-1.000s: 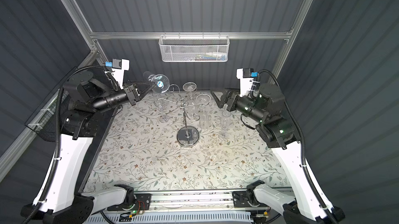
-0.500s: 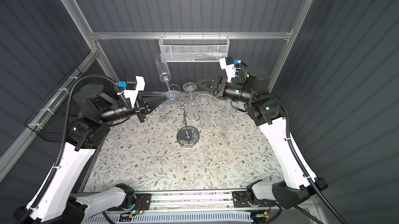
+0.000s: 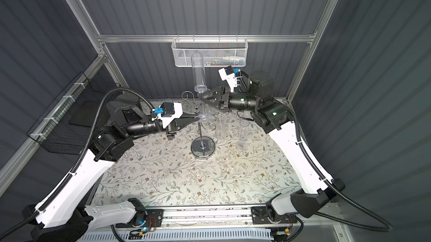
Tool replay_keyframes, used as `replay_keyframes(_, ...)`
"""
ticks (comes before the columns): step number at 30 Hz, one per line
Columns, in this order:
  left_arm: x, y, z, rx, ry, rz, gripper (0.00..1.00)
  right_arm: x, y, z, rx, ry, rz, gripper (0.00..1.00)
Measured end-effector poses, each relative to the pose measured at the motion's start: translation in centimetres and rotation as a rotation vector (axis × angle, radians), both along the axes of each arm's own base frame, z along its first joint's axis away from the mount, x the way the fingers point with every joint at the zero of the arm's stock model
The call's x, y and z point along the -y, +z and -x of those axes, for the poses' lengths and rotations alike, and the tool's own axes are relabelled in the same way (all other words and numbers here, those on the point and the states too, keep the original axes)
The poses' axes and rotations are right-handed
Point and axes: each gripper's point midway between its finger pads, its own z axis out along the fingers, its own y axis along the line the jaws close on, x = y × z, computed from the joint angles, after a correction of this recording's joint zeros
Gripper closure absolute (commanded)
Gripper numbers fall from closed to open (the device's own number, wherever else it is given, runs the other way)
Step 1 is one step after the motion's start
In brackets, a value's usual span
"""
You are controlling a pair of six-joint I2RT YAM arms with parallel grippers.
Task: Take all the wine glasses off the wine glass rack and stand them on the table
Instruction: 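Close the right gripper on the flute stem beside the left gripper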
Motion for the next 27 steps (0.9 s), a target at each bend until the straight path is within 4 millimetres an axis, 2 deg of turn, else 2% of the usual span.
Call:
replay_keyframes(6,0.2,-0.3,-0.2,0.036,0.013,-0.018,1.00,-0.3,-0.3,0.3,0.009,0.016,0.008,0.75)
replay_keyframes(10,0.3,-0.5,-0.5,0.043,0.022,-0.022,0.99,-0.4,-0.8,0.2,0.004,0.016,0.017,0.86)
replay_keyframes(14,0.4,-1.4,-0.8,0.039,0.029,-0.036,0.82,-0.5,-1.5,0.0,0.002,0.012,0.028,1.00)
replay_keyframes(18,0.3,-1.6,-1.1,0.038,0.048,-0.026,0.50,-0.5,-2.3,-0.1,0.001,0.010,0.041,1.00)
replay_keyframes(21,-0.2,-1.2,-1.1,0.028,0.077,0.002,0.30,-0.4,-2.7,-0.3,0.030,-0.004,0.055,1.00)
replay_keyframes(24,-0.9,-0.3,-1.2,-0.006,0.123,0.050,0.19,0.1,-2.5,-0.4,0.100,-0.040,0.071,1.00)
replay_keyframes(27,-1.7,1.2,-1.6,-0.057,0.184,0.124,0.13,1.1,-1.8,0.1,0.200,-0.084,0.082,1.00)
